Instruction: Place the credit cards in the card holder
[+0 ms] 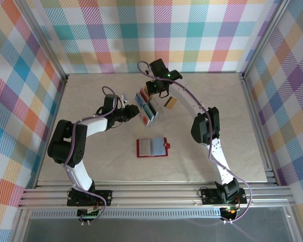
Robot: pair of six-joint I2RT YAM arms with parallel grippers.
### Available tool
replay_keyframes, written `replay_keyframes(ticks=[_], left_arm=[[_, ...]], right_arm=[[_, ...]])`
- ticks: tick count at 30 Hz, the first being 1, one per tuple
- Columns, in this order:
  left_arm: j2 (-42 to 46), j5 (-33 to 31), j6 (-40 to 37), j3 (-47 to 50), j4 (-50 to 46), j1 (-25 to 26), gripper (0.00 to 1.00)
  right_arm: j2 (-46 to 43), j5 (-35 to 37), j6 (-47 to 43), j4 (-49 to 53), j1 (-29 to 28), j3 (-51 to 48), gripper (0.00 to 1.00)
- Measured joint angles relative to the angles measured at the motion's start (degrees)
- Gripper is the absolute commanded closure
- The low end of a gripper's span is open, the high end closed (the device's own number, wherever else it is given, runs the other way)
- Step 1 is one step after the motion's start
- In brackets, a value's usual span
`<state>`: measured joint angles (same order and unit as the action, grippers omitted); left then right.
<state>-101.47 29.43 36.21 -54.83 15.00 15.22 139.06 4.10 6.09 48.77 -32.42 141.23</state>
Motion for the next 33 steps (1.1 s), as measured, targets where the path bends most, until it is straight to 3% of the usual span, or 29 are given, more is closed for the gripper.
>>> replay_keyframes(ticks=[14,24,33], left_arm=[[2.9,-0.8,-0.7,1.7,-0.3,0.7,0.65],[11.3,-5.6,-3.5,8.8,-2.1,5.0,0.59],[22.9,-15.3,-7.6,17.2,-6.5,13.1,0.54]], right_arm=[[-5.0,-0.3,1.4,-0.9,0.0,-1.5,1.0],[-20.4,-0.4,5.3,-10.0,0.0,-21.5,1.0],[-41.6,-4.2,11.3,-20.7,-0.3,-52.2,1.0]])
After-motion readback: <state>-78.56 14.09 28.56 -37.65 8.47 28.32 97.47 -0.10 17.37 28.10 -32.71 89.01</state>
